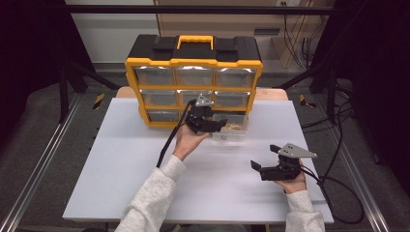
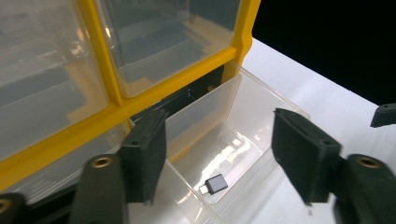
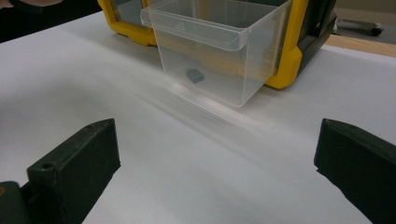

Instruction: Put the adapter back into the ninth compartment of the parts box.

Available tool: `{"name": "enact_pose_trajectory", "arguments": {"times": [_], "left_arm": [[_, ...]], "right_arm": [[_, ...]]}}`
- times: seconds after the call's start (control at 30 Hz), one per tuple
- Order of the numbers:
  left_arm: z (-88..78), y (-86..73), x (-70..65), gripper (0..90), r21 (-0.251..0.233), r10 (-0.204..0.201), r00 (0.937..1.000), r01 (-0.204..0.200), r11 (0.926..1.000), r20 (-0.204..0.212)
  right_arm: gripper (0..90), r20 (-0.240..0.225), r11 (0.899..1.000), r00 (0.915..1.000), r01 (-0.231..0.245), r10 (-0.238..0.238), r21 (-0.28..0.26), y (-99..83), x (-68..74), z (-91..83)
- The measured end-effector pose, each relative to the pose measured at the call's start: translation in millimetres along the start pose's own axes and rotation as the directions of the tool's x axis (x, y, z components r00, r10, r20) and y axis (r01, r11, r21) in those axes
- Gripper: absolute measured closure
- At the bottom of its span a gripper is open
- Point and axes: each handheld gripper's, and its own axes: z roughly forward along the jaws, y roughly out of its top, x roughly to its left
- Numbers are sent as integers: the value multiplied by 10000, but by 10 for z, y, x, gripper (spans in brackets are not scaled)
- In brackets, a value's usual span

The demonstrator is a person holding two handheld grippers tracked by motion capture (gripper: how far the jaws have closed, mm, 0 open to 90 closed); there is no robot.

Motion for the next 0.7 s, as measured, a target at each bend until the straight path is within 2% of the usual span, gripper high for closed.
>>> {"name": "enact_pose_trajectory", "arguments": {"times": [0.03, 0.13, 0.17, 0.3, 0.37, 0.43, 0.6, 0.7], "left_arm": [[-33, -2, 3, 279, -64, -48, 10000, 48, 10000, 10], [-68, -12, 6, 241, -87, -60, 10000, 60, 9999, -23], [-82, -18, 7, 188, -50, -32, 10000, 32, 10000, -63], [-147, -49, 23, 128, 39, 16, 9996, -15, 10000, -281], [-189, -67, 42, 88, -96, -77, 9994, 74, 9999, -323], [-231, -86, 69, 68, -192, -140, 9997, 136, 9997, -207], [-321, -143, 109, 36, -206, -6, 9999, 4, 9998, -137], [-378, -176, 125, 27, -278, 26, 9997, -32, 9996, -226]], "right_arm": [[4, 1, 10000, 10000, -1, 1, -9, 1, 1, -3], [5, -1, 10000, 10000, -7, 7, -29, 2, 1, -5], [4, 4, 10000, 10000, -1, 1, -40, 3, 1, -7], [4, 11, 10000, 10000, 4, -4, -19, 1, 2, -3], [5, 11, 10000, 10000, 8, -8, -13, 0, 5, -1], [5, 24, 10000, 10000, 9, -9, -14, 0, 4, -1], [4, 49, 10000, 10000, 21, -21, -4, -1, 4, 0], [5, 56, 10000, 10000, 30, -30, -4, -2, 6, 0]]}}
